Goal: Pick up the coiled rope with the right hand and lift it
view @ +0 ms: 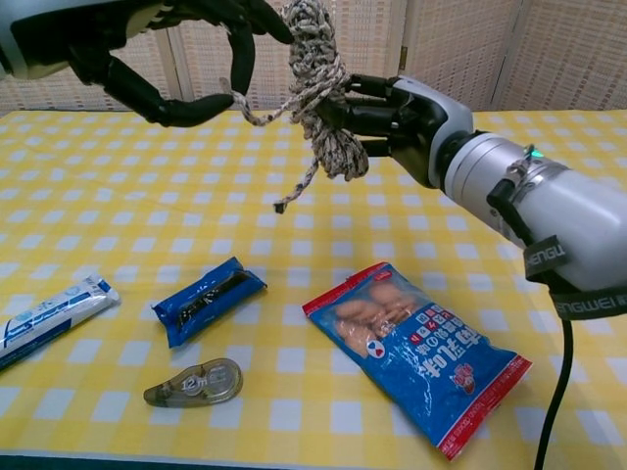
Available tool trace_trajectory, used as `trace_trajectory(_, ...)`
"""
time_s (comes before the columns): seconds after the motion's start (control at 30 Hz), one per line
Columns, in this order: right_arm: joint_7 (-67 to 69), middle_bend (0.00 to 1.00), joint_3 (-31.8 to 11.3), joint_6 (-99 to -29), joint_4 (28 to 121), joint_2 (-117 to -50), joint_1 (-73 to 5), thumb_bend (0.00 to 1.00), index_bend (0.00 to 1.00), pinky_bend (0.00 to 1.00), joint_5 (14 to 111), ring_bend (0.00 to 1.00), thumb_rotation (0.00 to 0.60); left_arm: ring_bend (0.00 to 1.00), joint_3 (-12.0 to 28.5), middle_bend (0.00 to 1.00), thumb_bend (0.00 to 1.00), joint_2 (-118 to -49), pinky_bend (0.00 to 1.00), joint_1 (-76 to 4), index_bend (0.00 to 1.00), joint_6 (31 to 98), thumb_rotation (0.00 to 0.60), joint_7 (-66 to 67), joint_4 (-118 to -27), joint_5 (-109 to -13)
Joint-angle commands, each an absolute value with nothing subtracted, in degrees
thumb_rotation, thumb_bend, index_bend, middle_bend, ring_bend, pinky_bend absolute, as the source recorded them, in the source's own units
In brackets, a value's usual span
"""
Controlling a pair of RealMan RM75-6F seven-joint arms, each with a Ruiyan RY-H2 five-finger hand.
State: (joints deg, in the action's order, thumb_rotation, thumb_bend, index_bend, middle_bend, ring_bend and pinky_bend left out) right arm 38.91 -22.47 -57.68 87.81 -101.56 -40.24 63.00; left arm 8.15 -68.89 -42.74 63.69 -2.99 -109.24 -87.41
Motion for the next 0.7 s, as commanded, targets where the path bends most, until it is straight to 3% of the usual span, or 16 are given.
trace_trajectory(0.03,42.0,0.69,-23.43,-58.31,87.0,-101.35,-38.92,0.53,0.74,0.65,65.06,0.7,0.6,0.13,7.14,0.2,0.5,-68.4,0.0,-41.19,0.6,65.09,0.6,-5.0,-107.99,-87.94)
trace_trajectory(0.7,48.62,0.7,-21.78,-59.58,86.75,-95.9,-36.14,0.54,0.75,0.65,74.41,0.71,0.6,0.13,6.92,0.2,0.5,-68.97,0.0,-37.54,0.6,64.48,0.6,-13.5,-98.03,-82.81)
